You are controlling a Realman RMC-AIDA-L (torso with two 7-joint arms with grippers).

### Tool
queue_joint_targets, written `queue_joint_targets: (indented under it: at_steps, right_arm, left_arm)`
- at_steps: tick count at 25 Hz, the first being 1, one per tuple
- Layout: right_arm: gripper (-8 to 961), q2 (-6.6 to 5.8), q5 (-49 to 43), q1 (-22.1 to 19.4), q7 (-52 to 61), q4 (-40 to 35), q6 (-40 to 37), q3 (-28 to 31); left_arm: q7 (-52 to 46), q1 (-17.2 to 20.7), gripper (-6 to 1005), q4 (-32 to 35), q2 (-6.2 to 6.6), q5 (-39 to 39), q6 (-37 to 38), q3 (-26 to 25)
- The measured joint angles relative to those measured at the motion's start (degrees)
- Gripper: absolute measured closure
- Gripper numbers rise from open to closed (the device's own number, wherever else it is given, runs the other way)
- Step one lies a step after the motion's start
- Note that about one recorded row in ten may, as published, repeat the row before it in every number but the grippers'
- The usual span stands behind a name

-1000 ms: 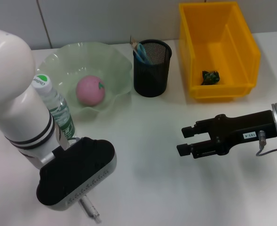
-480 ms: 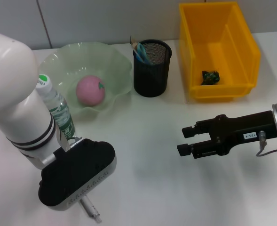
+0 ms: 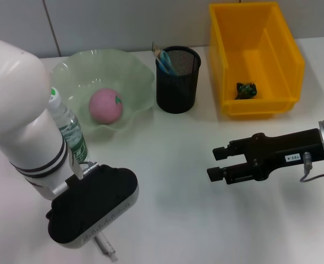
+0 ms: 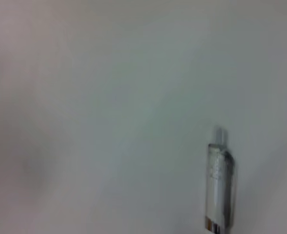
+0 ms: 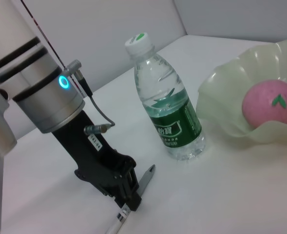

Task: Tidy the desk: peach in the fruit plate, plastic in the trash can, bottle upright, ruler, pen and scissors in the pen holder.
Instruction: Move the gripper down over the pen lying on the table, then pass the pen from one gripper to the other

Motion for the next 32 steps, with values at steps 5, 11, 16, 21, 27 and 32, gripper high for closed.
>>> queue_joint_targets:
  at_steps: [5,11,16,21,27,32]
  right_arm:
    - [268,0.00,0.2,-0.1,0.0,-0.1,-0.2,0.1]
    - [267,-0.04,0.5,0.1,0.4,-0.2,-0.2,0.1]
    - [268,-0.15,3.9,-0.2,1.3,-0.3,-1.1,-0.2]
    - [268,-0.37,5.3,-0.1,5.3,-0.9,-2.9,-0.1]
    - [267,-0.92,5.3,0.4,11.0,-1.3,-2.9,-0.5]
    - [267,-1.28,5.0,1.0,17.4,-1.6,-3.4,-1.4]
  left_arm:
    - [-0.1,0.1,844,0.2,0.00,0.0,0.3,-0.4]
    - [-0.5,0.3,861,2.2,0.02,-2.8,3.9,-6.4]
    - [-0.8,0.0,859,2.2,0.14,-9.3,7.8,-16.5]
    - [-4.1,0.5,857,-0.9,0.19,-15.7,6.7,-22.5]
    - [-12.1,1.6,855,-4.8,0.16,-20.3,1.4,-24.7]
    - [-22.3,2.4,853,-6.0,0.13,-22.4,-1.4,-24.4]
